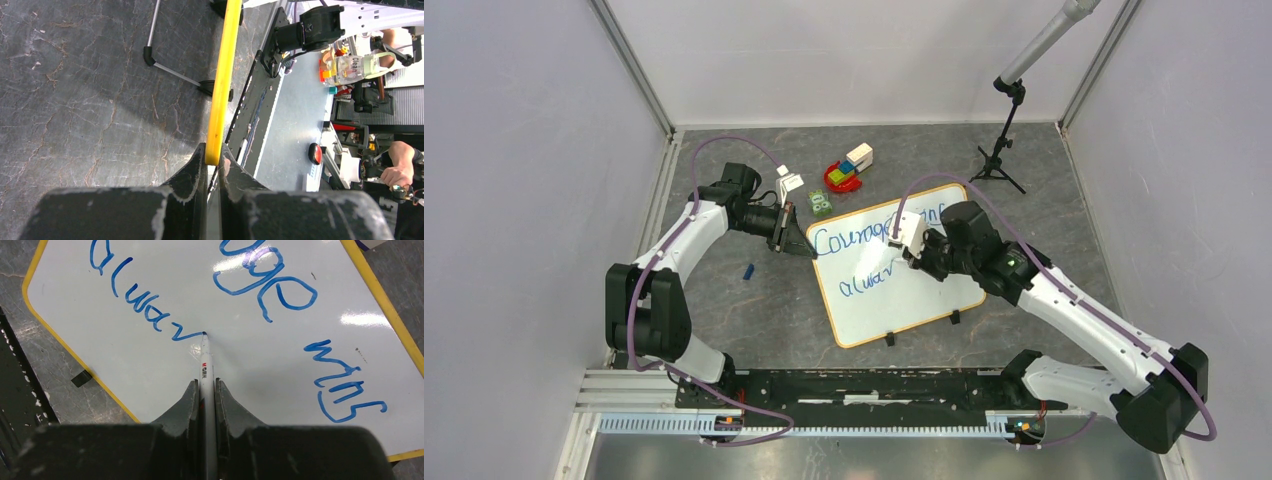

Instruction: Write a sentence on the whiteboard

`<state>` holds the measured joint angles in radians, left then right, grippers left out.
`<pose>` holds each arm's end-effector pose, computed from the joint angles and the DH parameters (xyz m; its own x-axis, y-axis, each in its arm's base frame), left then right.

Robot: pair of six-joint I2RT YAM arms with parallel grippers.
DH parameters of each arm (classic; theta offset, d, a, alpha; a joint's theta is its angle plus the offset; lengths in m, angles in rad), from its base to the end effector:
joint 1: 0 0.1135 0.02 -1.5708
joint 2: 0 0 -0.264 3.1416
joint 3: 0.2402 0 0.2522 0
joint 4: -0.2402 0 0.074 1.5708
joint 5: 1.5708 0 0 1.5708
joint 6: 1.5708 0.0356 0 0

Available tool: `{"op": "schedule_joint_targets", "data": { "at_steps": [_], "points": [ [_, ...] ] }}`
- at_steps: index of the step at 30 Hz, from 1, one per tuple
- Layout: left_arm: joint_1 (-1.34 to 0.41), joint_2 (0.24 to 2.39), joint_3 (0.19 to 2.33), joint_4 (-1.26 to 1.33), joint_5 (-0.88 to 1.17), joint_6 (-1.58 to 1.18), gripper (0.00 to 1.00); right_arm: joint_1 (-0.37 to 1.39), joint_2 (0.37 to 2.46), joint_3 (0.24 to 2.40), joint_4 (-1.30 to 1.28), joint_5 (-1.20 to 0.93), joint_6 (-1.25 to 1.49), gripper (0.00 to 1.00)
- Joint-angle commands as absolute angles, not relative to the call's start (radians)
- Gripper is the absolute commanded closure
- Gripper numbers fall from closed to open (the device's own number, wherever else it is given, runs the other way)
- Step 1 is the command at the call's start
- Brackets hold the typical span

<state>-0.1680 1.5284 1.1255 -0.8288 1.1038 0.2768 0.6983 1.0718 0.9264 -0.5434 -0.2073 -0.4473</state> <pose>0.2783 -0.0794 0.2515 -0.7938 0.2594 -0.5501 0.6082 0.3361 -0.7191 0.1705 0.1527 0.3000 -0.1142 -0.6485 -0.7526 -0.8876 0.4070 -0.2160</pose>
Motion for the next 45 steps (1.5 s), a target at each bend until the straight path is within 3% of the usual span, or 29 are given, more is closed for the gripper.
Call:
{"op": "schedule_joint_targets", "data": {
  "at_steps": [1,21,34,45],
  "points": [
    [-0.170,1.523,1.143,-0.786,1.095,0.272,0.98,0.693,1.081,0.955,-0.532,-0.198,-0.462,1.00],
    [-0.170,1.524,1.138,-0.785,1.091,0.279,0.98,0.695,1.053,0.825,-0.580,-0.335,-0.473,1.00],
    [-0.170,1.524,1.138,-0.785,1.091,0.276,0.98,0.710,1.094,0.923,-0.543,-0.416,-0.443,1.00],
    [-0.170,1.521,1.141,-0.785,1.102,0.275,0.98,0.661,0.961,0.851,-0.564,-0.320,-0.428,1.00]
  ]
}}
